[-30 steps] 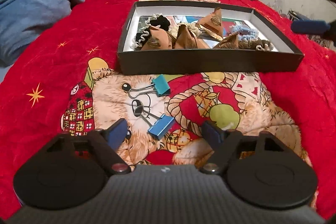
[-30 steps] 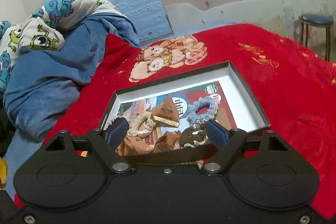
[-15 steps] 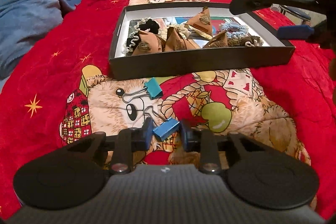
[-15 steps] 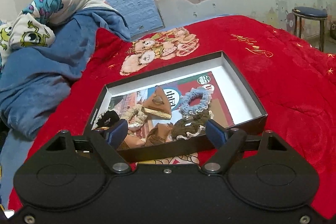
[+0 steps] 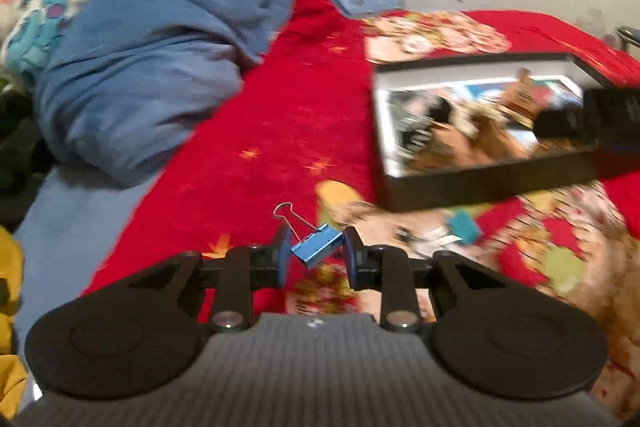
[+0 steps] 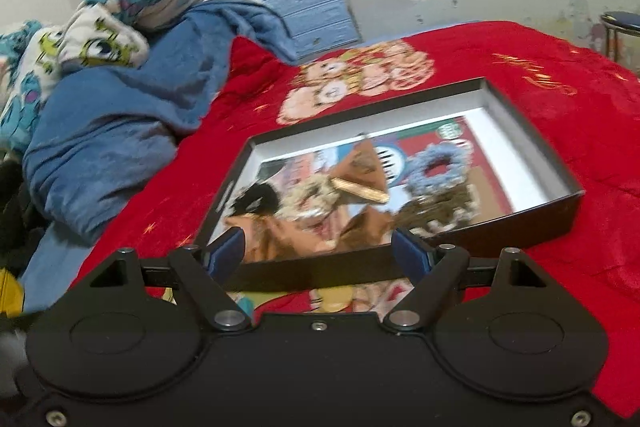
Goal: Organize objects
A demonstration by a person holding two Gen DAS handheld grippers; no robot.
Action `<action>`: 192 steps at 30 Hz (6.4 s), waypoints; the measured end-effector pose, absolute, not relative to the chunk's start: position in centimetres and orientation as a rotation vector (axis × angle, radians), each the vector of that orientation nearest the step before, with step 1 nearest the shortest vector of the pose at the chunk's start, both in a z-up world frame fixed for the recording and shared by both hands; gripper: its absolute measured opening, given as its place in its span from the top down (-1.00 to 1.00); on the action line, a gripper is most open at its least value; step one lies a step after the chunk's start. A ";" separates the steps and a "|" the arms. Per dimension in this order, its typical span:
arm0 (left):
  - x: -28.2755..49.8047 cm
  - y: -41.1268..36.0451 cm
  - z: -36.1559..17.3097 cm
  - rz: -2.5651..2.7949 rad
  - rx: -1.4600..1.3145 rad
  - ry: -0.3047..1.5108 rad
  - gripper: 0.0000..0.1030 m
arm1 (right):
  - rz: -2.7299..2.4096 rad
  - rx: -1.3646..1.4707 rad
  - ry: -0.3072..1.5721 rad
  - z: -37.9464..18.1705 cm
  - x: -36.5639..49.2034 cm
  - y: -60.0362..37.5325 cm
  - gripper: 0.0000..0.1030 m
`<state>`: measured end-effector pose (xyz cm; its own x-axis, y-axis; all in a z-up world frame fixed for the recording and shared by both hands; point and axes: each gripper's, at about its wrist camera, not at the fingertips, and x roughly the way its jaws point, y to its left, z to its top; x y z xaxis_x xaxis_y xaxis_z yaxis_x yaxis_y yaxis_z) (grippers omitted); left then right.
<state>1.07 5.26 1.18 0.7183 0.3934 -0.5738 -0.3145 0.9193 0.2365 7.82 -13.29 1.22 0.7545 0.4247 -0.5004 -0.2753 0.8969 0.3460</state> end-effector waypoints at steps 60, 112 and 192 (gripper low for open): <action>0.3 8.3 2.2 0.332 -0.062 0.642 0.39 | 0.470 0.018 0.612 -1.7 5.6 -4.2 0.10; 19.3 1.5 -2.1 -0.066 -0.102 0.501 0.38 | 0.283 0.468 0.608 -2.3 25.9 -16.3 0.09; -1.7 2.0 6.1 0.128 -0.051 0.550 -1.00 | 0.091 0.155 0.366 10.3 -2.0 -21.7 -1.00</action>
